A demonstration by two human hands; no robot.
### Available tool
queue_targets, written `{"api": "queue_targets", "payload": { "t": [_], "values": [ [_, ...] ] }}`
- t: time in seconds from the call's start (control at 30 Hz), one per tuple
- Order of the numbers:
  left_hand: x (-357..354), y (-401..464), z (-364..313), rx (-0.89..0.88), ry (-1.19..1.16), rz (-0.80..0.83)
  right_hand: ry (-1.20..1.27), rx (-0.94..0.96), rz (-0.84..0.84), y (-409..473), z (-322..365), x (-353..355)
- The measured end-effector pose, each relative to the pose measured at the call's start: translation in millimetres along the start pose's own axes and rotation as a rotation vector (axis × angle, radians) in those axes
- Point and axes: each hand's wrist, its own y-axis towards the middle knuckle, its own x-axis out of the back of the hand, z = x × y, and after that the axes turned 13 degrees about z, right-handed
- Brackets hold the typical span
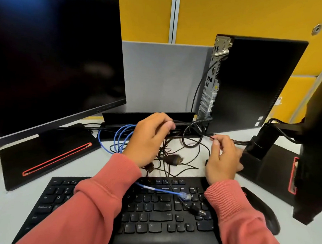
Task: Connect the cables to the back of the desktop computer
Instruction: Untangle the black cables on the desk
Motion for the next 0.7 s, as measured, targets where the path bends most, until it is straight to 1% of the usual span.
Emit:
{"api": "queue_targets", "payload": {
  "t": [0.17, 0.23, 0.3, 0.37, 0.47, 0.6, 0.7],
  "values": [
    [0.8, -6.4, 23.2, 0.238, -0.476, 0.108, -0.033, 0.013, 0.044, -0.4, 0.3, -1.2],
    [3.6, -8.1, 26.5, 0.29, -0.573, 0.149, -0.042, -0.012, 0.039, 0.5, -0.6, -1.6],
    [6.4, -9.5, 25.3, 0.294, -0.605, 0.176, -0.058, -0.041, 0.043, 2.4, -2.4, -2.0],
    [8.9, -10.0, 20.0, 0.286, -0.573, 0.204, -0.056, -0.069, 0.057, 3.1, -2.7, -2.1],
    [7.7, -9.4, 13.9, 0.257, -0.437, 0.205, -0.077, -0.063, 0.084, 1.8, -1.2, -2.4],
    [1.4, -8.7, 11.2, 0.237, -0.385, 0.144, -0.084, 0.082, 0.14, -6.7, 10.8, 3.8],
    [-2.5, -5.6, 13.4, 0.215, -0.291, 0.121, -0.025, 0.261, 0.217, -11.8, 23.3, 8.5]
  ]
}}
